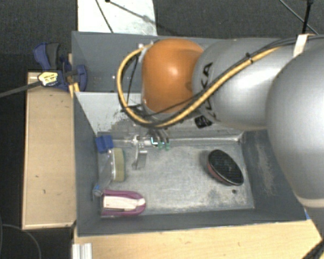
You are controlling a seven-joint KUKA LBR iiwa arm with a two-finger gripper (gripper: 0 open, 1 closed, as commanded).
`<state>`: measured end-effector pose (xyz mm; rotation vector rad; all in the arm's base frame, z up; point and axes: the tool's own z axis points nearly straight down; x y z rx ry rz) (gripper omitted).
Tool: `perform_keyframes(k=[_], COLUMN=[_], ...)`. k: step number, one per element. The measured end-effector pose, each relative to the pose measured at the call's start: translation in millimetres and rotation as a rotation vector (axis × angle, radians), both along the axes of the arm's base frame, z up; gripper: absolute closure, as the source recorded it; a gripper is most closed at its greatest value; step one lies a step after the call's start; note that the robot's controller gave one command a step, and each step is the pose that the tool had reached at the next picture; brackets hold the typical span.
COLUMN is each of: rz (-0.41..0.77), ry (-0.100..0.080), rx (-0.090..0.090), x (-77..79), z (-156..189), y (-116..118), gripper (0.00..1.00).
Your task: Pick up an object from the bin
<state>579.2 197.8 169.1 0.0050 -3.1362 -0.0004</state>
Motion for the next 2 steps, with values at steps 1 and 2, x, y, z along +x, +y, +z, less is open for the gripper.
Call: perform_keyframes(k=[1, 2], rz=[0.501, 0.492], ry=[-0.007, -0.007], rx=[0.003, 0.002], x=[-14.7, -14.2], z=[-99.4, -98.5], y=[40.1, 39.2], gripper=[0.0, 1.0])
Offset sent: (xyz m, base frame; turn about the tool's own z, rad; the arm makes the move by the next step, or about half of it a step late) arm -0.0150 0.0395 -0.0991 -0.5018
